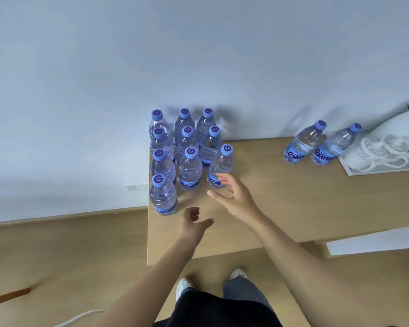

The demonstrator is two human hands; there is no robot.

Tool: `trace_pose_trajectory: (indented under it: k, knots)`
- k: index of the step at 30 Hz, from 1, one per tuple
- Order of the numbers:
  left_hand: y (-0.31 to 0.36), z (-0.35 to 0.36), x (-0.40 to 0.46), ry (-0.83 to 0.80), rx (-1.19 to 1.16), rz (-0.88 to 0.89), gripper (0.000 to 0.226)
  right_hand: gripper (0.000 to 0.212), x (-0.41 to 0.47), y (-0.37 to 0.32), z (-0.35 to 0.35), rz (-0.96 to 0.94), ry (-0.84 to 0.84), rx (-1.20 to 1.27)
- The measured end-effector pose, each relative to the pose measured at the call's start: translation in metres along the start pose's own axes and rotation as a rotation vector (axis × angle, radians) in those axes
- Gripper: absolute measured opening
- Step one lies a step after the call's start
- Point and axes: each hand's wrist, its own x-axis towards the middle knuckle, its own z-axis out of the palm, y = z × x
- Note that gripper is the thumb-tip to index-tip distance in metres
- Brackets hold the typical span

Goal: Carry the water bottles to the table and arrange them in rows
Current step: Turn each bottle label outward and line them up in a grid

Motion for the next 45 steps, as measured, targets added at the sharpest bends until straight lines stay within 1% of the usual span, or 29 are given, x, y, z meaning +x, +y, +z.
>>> trace_pose_trajectory:
  k: [6, 12, 16, 22, 25, 28, 30, 33, 35, 40, 43, 45]
  knots:
    - [0.030, 0.051, -0.001, -0.162, 0.140, 0.090, 0.055, 0.048, -0.007, 0.023, -0.078, 0.099, 0.235, 0.054]
    - [0.069, 0.117, 0.002, -0.211, 0.188, 0.148, 0.051, 0.049, 0.009, 0.042, -0.160, 0.128, 0.361, 0.073]
    - [0.091, 0.163, 0.007, -0.205, 0.200, 0.168, 0.052, 0.052, 0.030, 0.053, -0.207, 0.121, 0.384, 0.073]
    - [0.117, 0.221, 0.024, -0.160, 0.177, 0.149, 0.053, 0.054, 0.071, 0.070, -0.269, 0.111, 0.355, 0.047]
    - [0.127, 0.243, 0.032, -0.133, 0.160, 0.135, 0.052, 0.063, 0.096, 0.078, -0.291, 0.138, 0.321, 0.012]
    - [0.131, 0.255, 0.037, -0.102, 0.136, 0.124, 0.052, 0.076, 0.118, 0.083, -0.304, 0.173, 0.250, 0.002]
    - [0.131, 0.259, 0.039, -0.080, 0.131, 0.118, 0.050, 0.078, 0.133, 0.084, -0.306, 0.163, 0.209, 0.002]
    - [0.130, 0.257, 0.042, -0.050, 0.127, 0.105, 0.047, 0.070, 0.154, 0.088, -0.301, 0.134, 0.180, 0.042]
    - [0.128, 0.253, 0.044, -0.029, 0.129, 0.091, 0.048, 0.065, 0.162, 0.092, -0.294, 0.147, 0.190, 0.072]
    - [0.124, 0.240, 0.049, 0.016, 0.127, 0.068, 0.047, 0.036, 0.173, 0.107, -0.284, 0.122, 0.286, 0.125]
    - [0.122, 0.235, 0.051, 0.015, 0.127, 0.064, 0.044, 0.031, 0.175, 0.110, -0.283, 0.109, 0.297, 0.117]
    - [0.121, 0.232, 0.050, -0.004, 0.128, 0.059, 0.048, 0.031, 0.174, 0.107, -0.281, 0.099, 0.272, 0.108]
